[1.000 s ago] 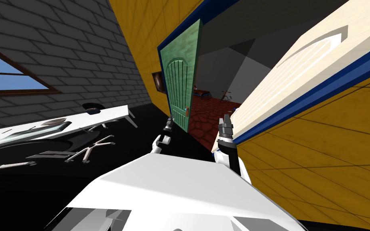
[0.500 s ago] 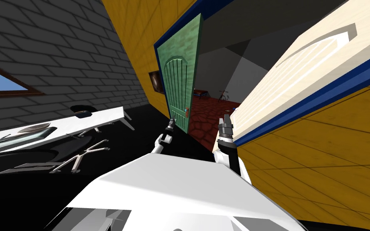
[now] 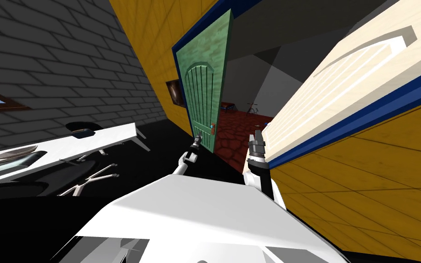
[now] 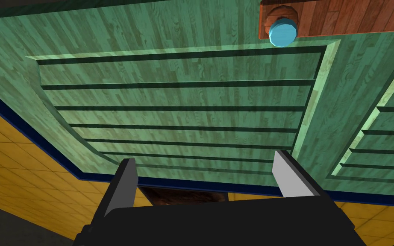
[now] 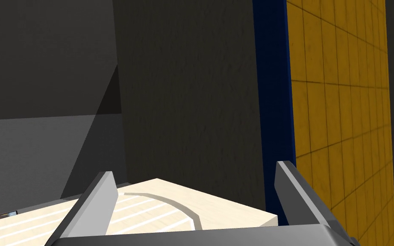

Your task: Push the door open

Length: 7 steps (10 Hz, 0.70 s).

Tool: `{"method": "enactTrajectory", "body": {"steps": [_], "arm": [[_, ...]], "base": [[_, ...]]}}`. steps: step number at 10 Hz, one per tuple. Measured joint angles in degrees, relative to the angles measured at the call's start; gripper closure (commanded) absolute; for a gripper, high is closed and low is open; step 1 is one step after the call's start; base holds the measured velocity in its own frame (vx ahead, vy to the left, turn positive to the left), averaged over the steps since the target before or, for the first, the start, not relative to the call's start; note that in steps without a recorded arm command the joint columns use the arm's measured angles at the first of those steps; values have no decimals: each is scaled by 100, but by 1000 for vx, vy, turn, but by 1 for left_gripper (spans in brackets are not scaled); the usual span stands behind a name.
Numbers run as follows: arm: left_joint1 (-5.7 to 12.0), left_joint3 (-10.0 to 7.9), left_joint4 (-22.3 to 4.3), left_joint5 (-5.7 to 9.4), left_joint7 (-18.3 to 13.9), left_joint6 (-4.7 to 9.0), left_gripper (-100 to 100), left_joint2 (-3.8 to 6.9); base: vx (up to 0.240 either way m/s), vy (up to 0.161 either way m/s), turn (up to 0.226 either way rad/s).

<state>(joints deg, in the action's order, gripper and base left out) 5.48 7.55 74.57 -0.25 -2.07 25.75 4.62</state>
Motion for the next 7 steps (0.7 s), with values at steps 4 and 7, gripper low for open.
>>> {"method": "enactTrajectory", "body": {"steps": [4, 7], "arm": [[308, 67, -487, -38, -88, -12, -100, -23], [508, 98, -818, -58, -132, 6, -100, -54]], "base": [[59, 77, -66], [60, 72, -68]]}}
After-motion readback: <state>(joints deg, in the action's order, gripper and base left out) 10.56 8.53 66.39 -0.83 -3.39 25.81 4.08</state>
